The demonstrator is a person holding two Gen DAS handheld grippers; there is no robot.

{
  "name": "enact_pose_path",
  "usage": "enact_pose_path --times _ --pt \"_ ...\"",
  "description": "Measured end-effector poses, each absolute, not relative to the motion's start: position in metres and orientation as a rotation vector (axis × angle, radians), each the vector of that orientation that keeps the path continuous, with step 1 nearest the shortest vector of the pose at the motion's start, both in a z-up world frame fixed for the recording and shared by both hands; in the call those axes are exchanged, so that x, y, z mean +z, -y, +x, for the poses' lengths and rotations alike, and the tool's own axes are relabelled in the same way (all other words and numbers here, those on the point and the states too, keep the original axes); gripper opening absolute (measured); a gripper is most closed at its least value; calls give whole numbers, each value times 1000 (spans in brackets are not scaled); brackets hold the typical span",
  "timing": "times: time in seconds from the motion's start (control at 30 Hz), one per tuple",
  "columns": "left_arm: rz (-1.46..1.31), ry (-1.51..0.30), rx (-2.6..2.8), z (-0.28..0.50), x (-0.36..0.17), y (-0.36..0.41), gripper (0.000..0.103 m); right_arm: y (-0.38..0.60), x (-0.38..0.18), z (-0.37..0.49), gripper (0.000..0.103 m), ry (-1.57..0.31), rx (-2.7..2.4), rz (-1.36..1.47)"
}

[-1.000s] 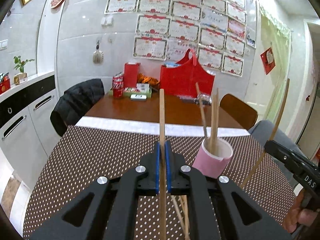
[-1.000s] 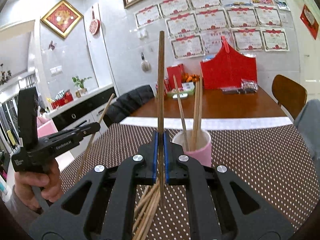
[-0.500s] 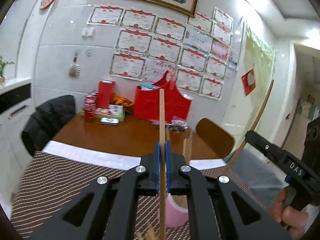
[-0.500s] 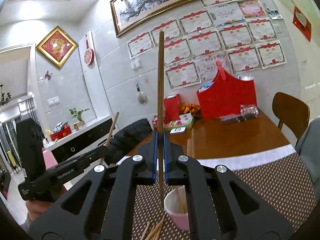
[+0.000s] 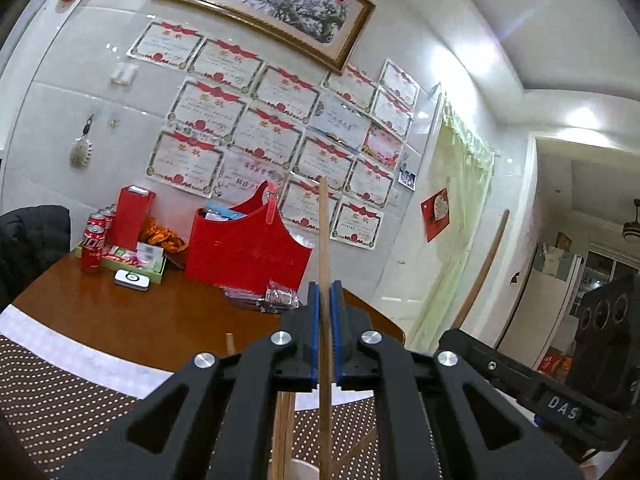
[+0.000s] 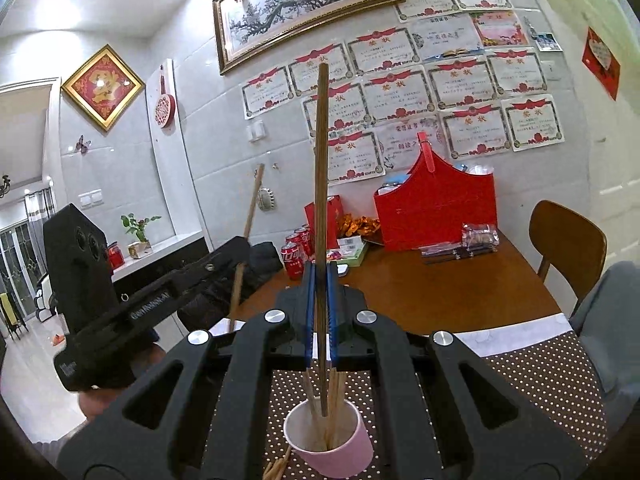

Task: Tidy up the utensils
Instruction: 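Lower the right tool's chopstick into the pink cup and open while the left tool does likewise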

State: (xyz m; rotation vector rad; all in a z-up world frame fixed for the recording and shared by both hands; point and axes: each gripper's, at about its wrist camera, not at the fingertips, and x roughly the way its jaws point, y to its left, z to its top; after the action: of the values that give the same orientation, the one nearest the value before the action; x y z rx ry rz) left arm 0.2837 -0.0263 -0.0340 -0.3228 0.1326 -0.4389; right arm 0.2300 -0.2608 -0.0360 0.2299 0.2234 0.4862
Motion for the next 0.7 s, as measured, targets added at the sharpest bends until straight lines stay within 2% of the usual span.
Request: enact_pose_path --times 0.7 --pt "-260 -162 -322 312 -99 41 6 249 -74 254 6 -341 497 184"
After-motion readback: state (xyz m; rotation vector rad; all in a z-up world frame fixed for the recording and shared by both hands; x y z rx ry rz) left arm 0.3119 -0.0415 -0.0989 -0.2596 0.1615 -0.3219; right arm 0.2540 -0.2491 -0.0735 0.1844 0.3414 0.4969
